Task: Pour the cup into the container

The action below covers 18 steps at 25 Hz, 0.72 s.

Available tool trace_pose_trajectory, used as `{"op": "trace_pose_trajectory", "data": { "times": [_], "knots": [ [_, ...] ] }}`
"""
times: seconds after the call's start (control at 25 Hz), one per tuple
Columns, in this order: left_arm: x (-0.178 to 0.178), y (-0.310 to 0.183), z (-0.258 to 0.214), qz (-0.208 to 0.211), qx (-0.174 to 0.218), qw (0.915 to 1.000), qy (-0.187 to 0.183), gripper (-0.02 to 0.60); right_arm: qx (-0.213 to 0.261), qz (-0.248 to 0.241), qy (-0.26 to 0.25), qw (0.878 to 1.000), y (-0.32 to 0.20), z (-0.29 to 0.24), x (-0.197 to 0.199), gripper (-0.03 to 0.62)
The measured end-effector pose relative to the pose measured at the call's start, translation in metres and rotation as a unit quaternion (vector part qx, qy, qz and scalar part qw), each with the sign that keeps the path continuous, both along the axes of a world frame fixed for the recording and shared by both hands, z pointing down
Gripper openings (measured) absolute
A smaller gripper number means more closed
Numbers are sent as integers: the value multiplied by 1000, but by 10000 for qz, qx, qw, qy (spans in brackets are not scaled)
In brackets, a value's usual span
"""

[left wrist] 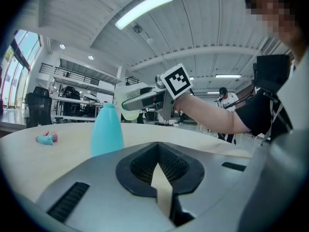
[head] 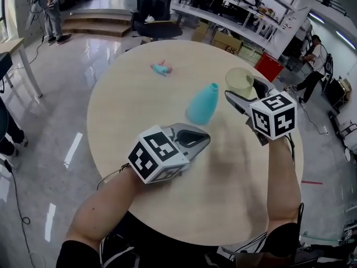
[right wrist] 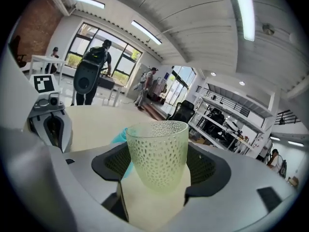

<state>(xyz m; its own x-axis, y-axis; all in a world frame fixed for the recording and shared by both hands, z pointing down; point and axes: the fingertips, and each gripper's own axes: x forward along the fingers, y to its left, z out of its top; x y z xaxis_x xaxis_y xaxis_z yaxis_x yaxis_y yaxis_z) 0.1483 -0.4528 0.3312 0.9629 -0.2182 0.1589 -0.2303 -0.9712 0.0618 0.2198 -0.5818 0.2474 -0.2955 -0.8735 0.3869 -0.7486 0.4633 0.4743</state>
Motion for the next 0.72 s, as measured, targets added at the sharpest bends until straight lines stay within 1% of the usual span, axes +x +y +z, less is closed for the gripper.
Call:
{"op": "trace_pose_trajectory", "data": {
  "times": [0.24, 0.32, 0.52, 0.72],
  "knots": [
    [-7, -9, -3, -239, -11, 9997, 21, -2, 100, -10, 786, 9969, -3, -3, -7, 367],
    [-9, -11, -2, -245, -14, 9997, 19, -2, 108, -2, 1013, 9948, -4, -2, -7, 367],
    [-12, -13, -2, -232, 2, 9997, 18, -2, 79, -34, 1373, 9905, -6, 0, -12, 367],
    [-13, -14, -1, -269, -16, 9996, 10, -2, 152, -7, 1793, 9837, -8, 0, -12, 367]
  ]
}}
